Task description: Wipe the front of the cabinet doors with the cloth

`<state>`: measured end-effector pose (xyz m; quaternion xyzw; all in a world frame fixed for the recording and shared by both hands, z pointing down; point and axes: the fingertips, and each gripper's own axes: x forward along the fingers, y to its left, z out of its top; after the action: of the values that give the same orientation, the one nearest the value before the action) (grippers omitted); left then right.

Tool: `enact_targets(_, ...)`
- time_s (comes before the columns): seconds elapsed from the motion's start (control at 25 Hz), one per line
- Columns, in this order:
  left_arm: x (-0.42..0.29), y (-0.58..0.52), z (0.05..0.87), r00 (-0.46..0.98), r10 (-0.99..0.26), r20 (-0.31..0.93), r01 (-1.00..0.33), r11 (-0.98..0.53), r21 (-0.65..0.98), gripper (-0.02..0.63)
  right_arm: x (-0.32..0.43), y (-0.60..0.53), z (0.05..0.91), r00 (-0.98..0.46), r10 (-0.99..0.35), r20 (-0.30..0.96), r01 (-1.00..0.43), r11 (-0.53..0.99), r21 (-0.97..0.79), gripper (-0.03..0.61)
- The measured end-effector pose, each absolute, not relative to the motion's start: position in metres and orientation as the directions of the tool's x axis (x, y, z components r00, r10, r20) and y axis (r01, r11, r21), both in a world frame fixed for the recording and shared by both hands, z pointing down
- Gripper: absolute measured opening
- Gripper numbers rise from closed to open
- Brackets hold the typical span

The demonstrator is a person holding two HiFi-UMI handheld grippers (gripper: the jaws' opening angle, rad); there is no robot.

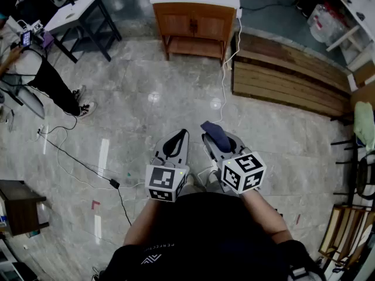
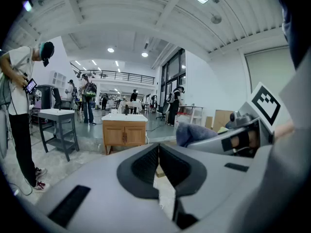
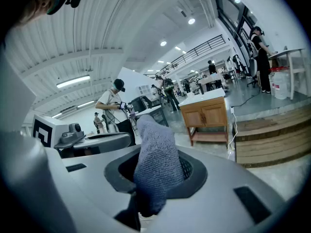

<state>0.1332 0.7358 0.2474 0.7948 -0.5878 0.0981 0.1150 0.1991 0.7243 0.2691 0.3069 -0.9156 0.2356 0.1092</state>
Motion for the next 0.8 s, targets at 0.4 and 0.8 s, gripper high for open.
enact_targets(0.4, 0.098, 0.746, 0.245, 0.304, -0.912, 0.276, -0.95, -0.311, 0.02, 0.008, 0.164, 0.725, 0.272, -0.774, -0.527, 0.351, -0.631, 0.69, -0.355, 0.104)
enact_targets(0.8, 0.063, 0.756, 0.256, 0.313, -0.909, 0.275, -0.949, -0.312, 0.048, 0.008, 0.146, 0.729, 0.279, -0.751, -0.553, 0.361, -0.659, 0.661, -0.358, 0.104)
